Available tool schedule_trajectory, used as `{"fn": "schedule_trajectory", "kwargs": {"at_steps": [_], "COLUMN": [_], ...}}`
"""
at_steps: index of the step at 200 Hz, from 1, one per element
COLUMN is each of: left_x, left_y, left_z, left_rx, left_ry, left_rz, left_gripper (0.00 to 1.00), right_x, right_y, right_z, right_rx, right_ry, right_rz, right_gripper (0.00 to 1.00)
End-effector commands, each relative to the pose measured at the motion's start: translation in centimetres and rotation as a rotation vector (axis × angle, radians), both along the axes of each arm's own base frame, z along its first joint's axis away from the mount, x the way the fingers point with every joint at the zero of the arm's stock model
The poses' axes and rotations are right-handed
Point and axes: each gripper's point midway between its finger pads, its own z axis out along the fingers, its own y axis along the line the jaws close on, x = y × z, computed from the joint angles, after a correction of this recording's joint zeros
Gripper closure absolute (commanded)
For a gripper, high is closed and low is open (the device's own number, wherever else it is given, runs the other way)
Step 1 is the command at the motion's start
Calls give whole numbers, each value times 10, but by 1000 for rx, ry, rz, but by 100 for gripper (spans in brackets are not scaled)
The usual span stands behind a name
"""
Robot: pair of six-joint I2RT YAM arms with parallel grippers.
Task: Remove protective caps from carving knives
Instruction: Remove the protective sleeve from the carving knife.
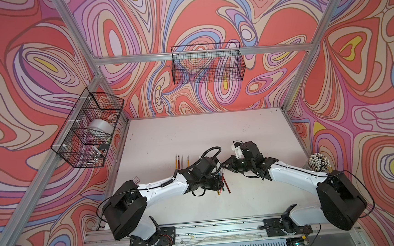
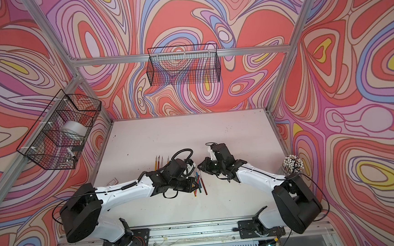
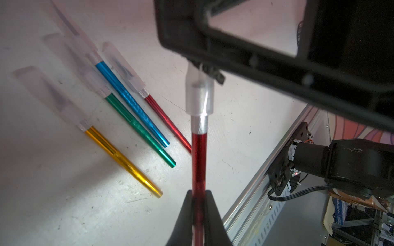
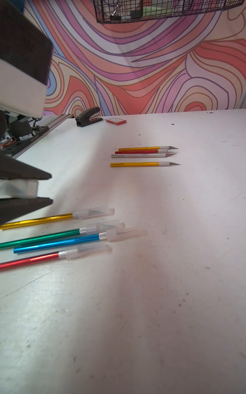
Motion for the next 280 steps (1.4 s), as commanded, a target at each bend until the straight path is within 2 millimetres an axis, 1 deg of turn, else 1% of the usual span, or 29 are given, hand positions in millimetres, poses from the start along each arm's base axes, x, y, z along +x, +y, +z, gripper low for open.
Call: {"fn": "schedule_trajectory", "kwargs": {"at_steps": [1, 32, 77, 144, 189, 240, 260, 280], "left_x": [-3, -6, -12, -16, -18, -18, -18, -16], "left_y": [1, 7, 9, 5, 3, -1, 0, 2], "left_z": [-5, -7, -9, -8, -8, -9, -10, -7], "left_rx": [1, 19, 17, -5, -14, -27, -22, -16], "left_ry": [-5, -21, -19, -13, -5, 4, 5, -9], "left_rz": [-22, -31, -45, -58, -65, -71, -69, -52], "left_gripper": [94, 95, 96, 96, 97, 97, 97, 97], "right_x": [6, 12, 21, 34, 47, 63, 67, 67], "right_y": [1, -3, -8, -16, -28, -48, -56, -66], "right_z": [11, 15, 19, 26, 31, 35, 35, 30], "right_rx": [15, 0, -17, -52, -64, -69, -89, -152], "right_ry": [-37, -49, -65, -98, -129, -152, -156, -148], "right_rz": [-28, -64, -112, -162, -193, -232, -238, -223], "right_gripper": [88, 89, 89, 89, 90, 90, 89, 89]}}
